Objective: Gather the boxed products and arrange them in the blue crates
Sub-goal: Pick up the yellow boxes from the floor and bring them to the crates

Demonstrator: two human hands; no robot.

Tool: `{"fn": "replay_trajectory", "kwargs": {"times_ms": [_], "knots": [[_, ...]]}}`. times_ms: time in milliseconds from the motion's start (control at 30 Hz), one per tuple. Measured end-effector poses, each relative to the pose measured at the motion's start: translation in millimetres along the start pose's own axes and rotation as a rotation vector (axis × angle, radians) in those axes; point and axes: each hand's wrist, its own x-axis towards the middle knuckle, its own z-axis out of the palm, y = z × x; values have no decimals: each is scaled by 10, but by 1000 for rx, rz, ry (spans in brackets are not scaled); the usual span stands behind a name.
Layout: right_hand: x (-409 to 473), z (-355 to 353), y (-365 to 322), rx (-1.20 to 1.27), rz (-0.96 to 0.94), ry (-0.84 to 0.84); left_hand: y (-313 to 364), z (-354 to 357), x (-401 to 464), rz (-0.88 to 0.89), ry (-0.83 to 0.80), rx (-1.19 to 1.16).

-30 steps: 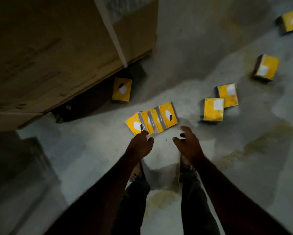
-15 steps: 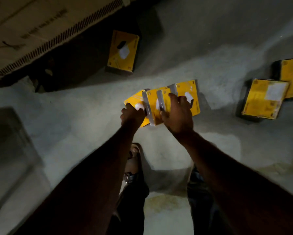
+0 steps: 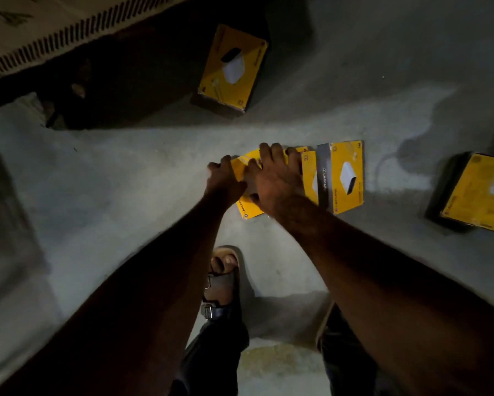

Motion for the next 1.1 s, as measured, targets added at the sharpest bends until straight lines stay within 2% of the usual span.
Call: {"fn": "replay_trajectory", "kwargs": {"times_ms": [67, 167, 467, 667, 767, 833, 933, 1100], "knots": [[20, -7, 18, -48, 35, 15, -5, 12, -18, -21, 49, -35], [30, -62, 103, -93, 82, -58, 12, 16, -41, -59, 69, -27], [-155, -189, 451, 44, 250, -74, 85, 217, -123, -12, 146, -162], [-282, -113, 542, -9, 290, 21, 144, 362, -244, 20, 137, -246], [-384, -191, 586, 9, 276, 3, 148, 320, -331, -7, 111, -355], [-481, -311, 604, 97, 320, 12, 137, 241, -462, 10, 109, -406], [-655, -539, 615, 326, 454, 141, 122, 28, -793, -8, 170, -474], [-1136, -1036, 738, 459, 533, 185, 82, -434, -1448, -51, 152, -635]]}}
